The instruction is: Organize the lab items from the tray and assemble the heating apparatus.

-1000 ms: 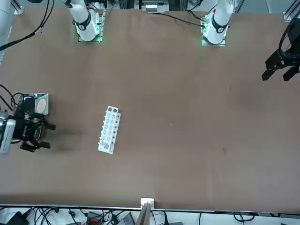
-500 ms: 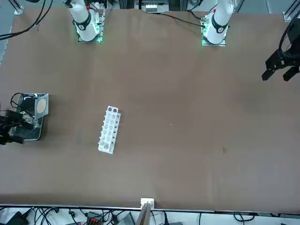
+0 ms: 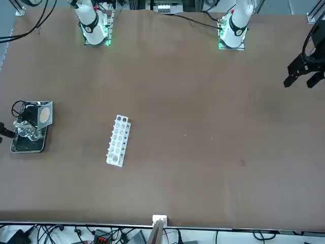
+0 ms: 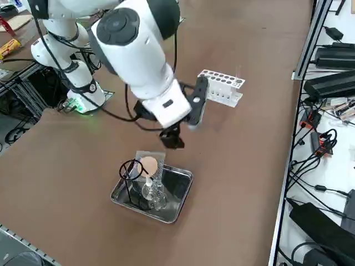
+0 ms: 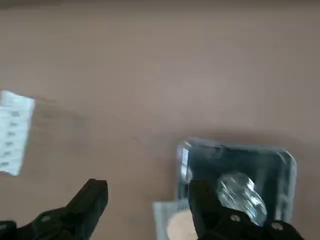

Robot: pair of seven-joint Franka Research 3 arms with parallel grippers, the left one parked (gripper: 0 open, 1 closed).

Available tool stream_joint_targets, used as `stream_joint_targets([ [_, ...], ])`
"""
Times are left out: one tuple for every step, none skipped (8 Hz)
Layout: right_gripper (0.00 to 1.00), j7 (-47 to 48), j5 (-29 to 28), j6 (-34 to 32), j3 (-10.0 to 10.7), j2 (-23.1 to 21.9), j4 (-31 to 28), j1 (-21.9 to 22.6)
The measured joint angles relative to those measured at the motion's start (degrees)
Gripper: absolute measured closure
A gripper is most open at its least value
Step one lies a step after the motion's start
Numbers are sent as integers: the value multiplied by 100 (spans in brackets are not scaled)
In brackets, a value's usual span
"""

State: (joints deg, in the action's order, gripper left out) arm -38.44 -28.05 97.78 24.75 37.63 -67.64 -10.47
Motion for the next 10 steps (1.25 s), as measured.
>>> stream_joint_targets([
  [1, 401, 284, 138, 42, 142, -2, -6],
  [1, 797, 533, 231, 62, 298, -1, -8],
  [1, 1167, 767, 274, 88, 424, 0, -20],
  [1, 1502, 983, 282, 97, 506, 1, -55],
  [1, 1767, 1121, 281, 100, 578, 0, -89],
  [1, 1888, 1186, 281, 106, 661, -2, -120],
  [1, 1905, 1258, 281, 115, 748, -1, -168],
  [1, 1888, 1314, 285, 119, 833, -2, -230],
  [1, 1831, 1333, 293, 120, 902, -4, -277],
  [1, 1778, 1337, 293, 120, 969, -10, -305],
])
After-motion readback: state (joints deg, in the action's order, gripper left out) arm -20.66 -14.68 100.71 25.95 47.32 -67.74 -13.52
